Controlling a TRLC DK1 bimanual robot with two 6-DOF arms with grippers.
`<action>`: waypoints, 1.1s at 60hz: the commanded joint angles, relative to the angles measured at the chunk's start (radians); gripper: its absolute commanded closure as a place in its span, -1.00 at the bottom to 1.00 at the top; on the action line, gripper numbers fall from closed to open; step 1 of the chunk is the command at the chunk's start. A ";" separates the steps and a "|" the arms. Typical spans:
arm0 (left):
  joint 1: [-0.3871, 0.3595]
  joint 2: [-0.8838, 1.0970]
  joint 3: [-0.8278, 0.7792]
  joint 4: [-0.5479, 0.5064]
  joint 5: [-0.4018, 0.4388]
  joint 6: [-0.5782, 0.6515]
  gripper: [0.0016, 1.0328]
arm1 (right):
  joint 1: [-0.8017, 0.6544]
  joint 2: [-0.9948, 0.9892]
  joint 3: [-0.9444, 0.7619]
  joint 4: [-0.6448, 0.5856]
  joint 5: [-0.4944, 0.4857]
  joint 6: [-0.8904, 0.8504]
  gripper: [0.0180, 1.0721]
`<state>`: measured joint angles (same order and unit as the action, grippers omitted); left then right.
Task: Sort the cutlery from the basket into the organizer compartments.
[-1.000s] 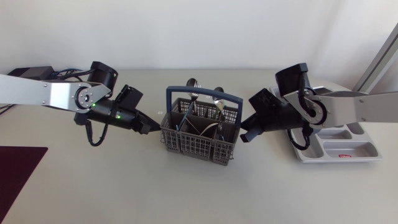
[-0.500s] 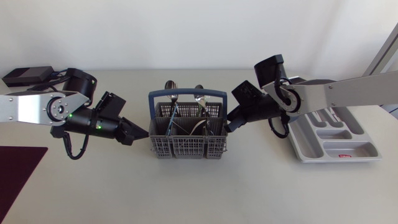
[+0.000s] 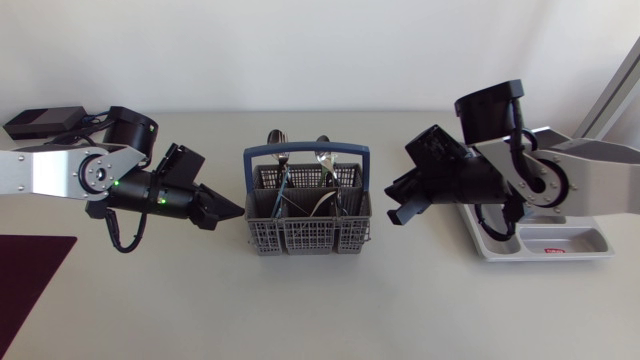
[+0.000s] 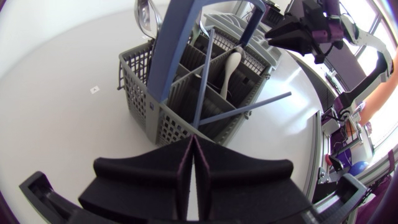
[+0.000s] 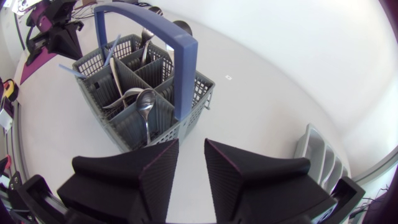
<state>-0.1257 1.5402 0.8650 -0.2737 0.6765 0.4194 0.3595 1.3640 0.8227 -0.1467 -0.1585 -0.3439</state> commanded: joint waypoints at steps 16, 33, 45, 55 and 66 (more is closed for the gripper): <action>-0.012 0.112 0.144 0.025 0.018 -0.019 0.93 | 0.118 -0.178 -0.054 -0.134 0.034 -0.001 0.00; 0.031 0.078 0.137 0.053 0.015 -0.016 0.93 | 0.160 -0.201 -0.085 -0.143 0.062 0.003 0.00; 0.018 0.112 0.164 0.065 0.005 -0.025 0.93 | 0.188 -0.192 -0.068 -0.143 0.070 0.017 0.00; 0.015 0.070 0.137 0.064 0.005 -0.025 0.90 | 0.225 -0.206 -0.060 -0.160 0.085 0.017 0.00; 0.064 -0.075 0.065 0.034 0.005 -0.007 0.75 | 0.276 -0.204 -0.036 -0.169 0.085 0.017 0.00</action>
<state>-0.0856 1.5555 0.9737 -0.2272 0.6739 0.4084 0.6098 1.1667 0.7647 -0.3012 -0.0803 -0.3405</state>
